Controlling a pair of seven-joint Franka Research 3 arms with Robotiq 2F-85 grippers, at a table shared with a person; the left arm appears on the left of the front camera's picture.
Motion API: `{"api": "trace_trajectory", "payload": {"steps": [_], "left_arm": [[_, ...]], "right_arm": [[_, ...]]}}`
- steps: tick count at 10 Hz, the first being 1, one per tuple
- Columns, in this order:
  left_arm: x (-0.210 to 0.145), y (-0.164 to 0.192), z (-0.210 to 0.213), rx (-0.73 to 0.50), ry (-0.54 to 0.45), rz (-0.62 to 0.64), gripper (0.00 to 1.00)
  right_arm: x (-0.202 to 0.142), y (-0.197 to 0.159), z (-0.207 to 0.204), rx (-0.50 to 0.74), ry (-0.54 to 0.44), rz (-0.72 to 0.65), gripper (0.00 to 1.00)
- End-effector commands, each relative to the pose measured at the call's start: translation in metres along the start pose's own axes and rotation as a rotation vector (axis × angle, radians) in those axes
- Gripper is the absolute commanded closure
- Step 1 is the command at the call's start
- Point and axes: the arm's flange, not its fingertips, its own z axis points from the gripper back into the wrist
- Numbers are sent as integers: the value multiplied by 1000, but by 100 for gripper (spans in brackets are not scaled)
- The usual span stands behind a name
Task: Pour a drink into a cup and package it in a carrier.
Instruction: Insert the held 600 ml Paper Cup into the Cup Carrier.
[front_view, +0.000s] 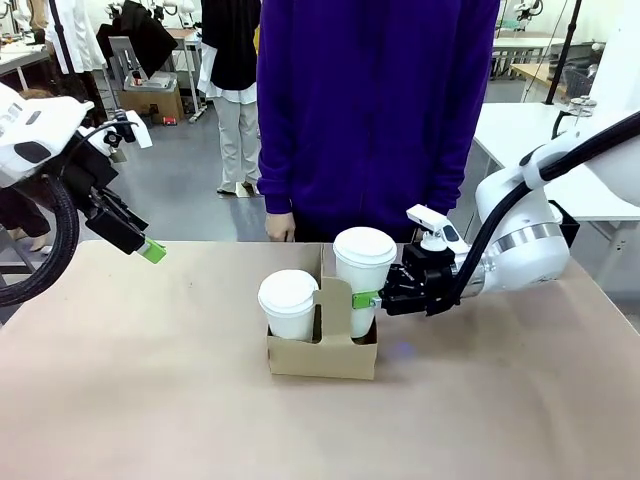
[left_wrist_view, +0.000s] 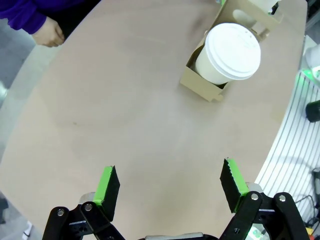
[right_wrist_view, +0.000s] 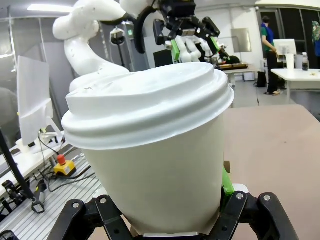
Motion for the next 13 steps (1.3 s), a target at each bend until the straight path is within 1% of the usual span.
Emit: {"api": "trace_trajectory", "payload": {"steps": [1, 4, 7, 10, 11, 13], "left_arm": [[1, 1, 1, 5, -5, 3, 0], [1, 1, 1, 5, -5, 3, 0], [1, 1, 1, 5, -5, 3, 0], [1, 1, 1, 5, -5, 3, 0], [1, 1, 1, 5, -5, 3, 0], [1, 1, 1, 5, -5, 3, 0]], "right_arm": [[-9, -4, -1, 26, 15, 31, 20], [-22, -1, 1, 37, 29, 22, 20], [-37, -3, -5, 44, 48, 17, 20], [-40, -2, -4, 42, 59, 22, 20], [-39, -2, -2, 45, 68, 28, 0], [-38, -3, 1, 44, 96, 38, 0]]}}
